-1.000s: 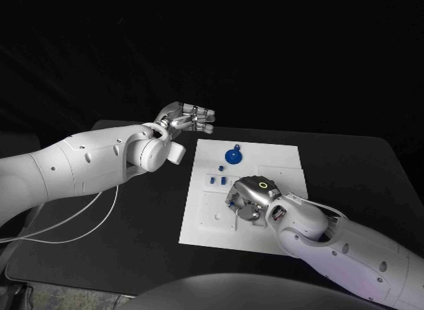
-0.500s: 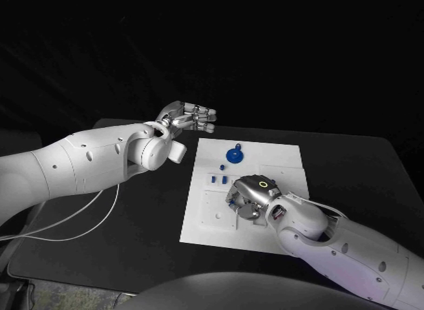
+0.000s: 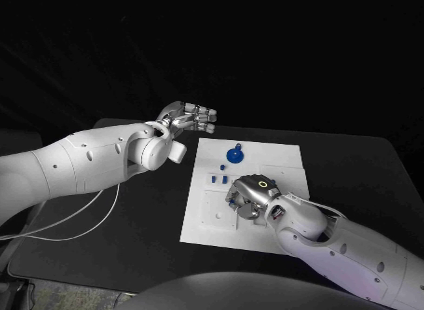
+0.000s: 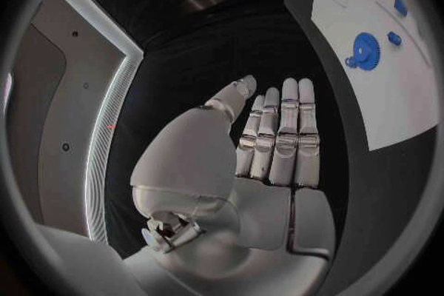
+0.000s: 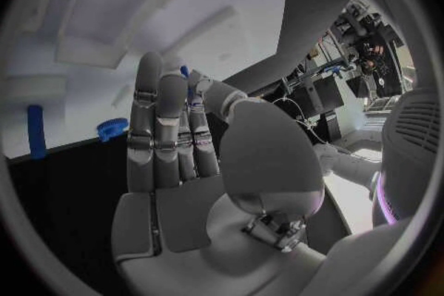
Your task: Assemble the parts on the task board
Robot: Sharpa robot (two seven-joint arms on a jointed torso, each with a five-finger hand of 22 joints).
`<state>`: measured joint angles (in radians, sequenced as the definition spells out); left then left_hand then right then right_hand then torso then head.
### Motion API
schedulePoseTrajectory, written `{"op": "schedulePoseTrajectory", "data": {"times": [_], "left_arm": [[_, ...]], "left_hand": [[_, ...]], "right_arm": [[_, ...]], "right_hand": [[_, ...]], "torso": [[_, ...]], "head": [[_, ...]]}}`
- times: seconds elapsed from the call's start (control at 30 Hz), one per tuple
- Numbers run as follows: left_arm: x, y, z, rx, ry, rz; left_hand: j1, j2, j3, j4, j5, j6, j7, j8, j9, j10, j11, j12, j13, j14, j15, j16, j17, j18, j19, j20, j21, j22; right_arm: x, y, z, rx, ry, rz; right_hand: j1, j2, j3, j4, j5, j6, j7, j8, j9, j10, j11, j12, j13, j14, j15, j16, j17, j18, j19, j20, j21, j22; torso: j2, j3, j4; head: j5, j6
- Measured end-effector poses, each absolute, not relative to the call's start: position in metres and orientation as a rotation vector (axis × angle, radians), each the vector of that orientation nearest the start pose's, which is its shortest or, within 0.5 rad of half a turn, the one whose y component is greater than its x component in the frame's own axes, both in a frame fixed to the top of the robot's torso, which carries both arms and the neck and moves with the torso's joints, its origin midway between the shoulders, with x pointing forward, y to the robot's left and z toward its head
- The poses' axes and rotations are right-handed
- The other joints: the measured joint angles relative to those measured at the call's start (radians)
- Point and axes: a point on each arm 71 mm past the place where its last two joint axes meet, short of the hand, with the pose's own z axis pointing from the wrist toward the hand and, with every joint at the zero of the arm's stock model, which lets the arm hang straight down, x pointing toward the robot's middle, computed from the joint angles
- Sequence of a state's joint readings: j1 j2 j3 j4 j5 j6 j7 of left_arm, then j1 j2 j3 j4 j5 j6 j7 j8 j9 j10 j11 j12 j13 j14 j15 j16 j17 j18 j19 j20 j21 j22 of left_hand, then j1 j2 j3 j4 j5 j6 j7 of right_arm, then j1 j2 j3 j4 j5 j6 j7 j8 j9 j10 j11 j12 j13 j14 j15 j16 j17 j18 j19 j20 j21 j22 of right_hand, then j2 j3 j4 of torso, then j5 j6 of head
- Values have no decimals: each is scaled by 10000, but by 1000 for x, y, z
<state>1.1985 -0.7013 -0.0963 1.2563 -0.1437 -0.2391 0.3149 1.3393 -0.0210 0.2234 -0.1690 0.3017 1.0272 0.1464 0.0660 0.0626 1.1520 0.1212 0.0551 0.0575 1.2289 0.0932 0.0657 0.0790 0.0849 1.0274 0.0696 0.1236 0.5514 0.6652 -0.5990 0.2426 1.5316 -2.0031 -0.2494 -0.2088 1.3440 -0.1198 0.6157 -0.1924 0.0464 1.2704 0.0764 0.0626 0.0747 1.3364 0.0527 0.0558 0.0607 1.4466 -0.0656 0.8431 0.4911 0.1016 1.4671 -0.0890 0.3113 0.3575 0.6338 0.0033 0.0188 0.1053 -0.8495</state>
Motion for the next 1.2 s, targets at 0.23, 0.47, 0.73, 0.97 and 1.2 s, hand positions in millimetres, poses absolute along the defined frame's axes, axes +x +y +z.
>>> {"op": "schedulePoseTrajectory", "data": {"times": [0.23, 0.47, 0.73, 0.97, 1.2], "left_arm": [[527, 212, -218, -10092, 15716, -13800], [527, 212, -219, -10099, 15751, -13805], [527, 211, -219, -10104, 15797, -13817], [527, 210, -219, -10106, 15837, -13834], [527, 210, -219, -10111, 15874, -13840]], "left_hand": [[0, 0, 0, 0, 0, 0, 0, 0, 0, 0, 0, 0, 0, 0, 0, 0, 1, 0, 0, 0, 0, -1], [0, 0, 0, 0, 0, 0, 0, 0, 0, -34, -34, 0, 0, 0, 0, 0, 1, 0, 0, 0, -45, 74], [0, 0, -1, -1, 0, 0, 0, 0, 0, -34, -34, 0, 0, 0, 0, 0, 1, -1, 0, 0, -45, 74], [0, 0, -1, -1, 0, 0, 0, 0, 0, -34, -34, 0, 0, -34, 35, 0, 1, 0, 1, 0, -95, 113], [0, 1, -1, -1, -8, 0, 0, 0, 0, -71, 3, 0, 0, -34, 35, 0, 1, 0, 1, 0, -96, 136]], "right_arm": [[391, -85, -310, -3675, 17230, 6970], [392, -85, -311, -3757, 17342, 6897], [393, -83, -312, -3832, 17368, 6839], [393, -81, -313, -3862, 17335, 6819], [392, -80, -314, -3863, 17307, 6817]], "right_hand": [[0, 0, -1, 0, 0, 0, 0, 0, 0, 24, 24, -27, 0, 1, 1, 0, 6, 29, 0, 0, 0, 27], [0, 0, -2, 0, 0, -1, 1, 0, -2, 24, 24, -25, 0, 2, 2, 0, 8, 38, 0, 0, -38, 36], [-20, 20, -3, 1, -1, -1, 1, -1, -5, 23, 22, 15, 1, 3, 3, 0, 6, 40, -1, 1, -38, 55], [-43, 45, -30, -23, -1, -10, 10, -10, -10, 21, 21, 15, 11, 4, 5, 0, 5, 40, -1, 2, -38, 70], [-41, 47, -31, -23, -1, -15, 15, -20, -13, 20, 19, 15, 10, 18, 19, 0, 5, 41, -1, 3, -67, 71]], "torso": [[-2, 0, -2], [-3, 2, -3], [-3, 6, -4], [-2, 2, 3], [-3, -4, 3]], "head": [[2, -4], [-4, -28], [11, -37], [14, -20], [10, -13]]}}
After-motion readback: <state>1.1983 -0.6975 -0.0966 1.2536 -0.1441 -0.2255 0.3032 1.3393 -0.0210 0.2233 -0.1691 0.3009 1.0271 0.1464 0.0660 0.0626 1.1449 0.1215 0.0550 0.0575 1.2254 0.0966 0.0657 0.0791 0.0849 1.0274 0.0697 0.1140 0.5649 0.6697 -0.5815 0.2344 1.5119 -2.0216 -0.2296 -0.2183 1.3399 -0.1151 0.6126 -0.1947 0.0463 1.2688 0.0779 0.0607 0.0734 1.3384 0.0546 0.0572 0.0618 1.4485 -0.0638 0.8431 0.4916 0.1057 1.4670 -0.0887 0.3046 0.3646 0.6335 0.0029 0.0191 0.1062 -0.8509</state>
